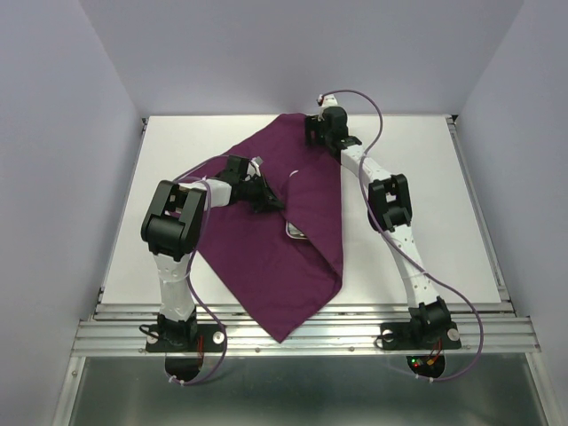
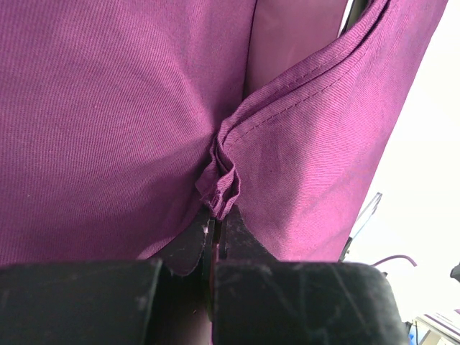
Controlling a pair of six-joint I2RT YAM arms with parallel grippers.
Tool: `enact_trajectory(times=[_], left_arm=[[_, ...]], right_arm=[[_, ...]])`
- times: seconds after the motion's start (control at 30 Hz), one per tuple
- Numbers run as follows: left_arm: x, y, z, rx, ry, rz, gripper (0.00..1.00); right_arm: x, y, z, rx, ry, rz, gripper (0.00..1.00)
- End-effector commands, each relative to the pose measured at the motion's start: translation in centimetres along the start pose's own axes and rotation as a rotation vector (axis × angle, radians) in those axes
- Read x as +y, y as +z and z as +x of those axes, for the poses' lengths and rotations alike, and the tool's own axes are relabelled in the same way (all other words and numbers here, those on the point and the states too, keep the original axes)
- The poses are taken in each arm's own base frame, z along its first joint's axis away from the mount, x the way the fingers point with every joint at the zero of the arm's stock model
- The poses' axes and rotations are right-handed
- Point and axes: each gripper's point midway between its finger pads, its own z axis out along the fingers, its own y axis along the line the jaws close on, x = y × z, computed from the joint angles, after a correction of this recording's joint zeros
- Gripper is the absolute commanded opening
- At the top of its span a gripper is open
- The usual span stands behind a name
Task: Prepare the surgical pack
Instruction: Pack the surgical kit at the center of the board.
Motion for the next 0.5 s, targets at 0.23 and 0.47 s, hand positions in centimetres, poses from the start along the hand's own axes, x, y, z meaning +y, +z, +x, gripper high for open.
enact_trajectory(times=[0.23, 0.47], left_arm=[[1.1, 0.1, -0.1, 0.000, 0.013, -0.048, 0.00], [1.2, 0.2, -0.1, 0.003, 0.012, -0.046, 0.00]], right_arm=[[-1.1, -0.1, -1.4, -0.044, -0.014, 0.069, 1.00], [0.0, 0.3, 0.1, -0.006, -0.012, 0.007, 0.92]])
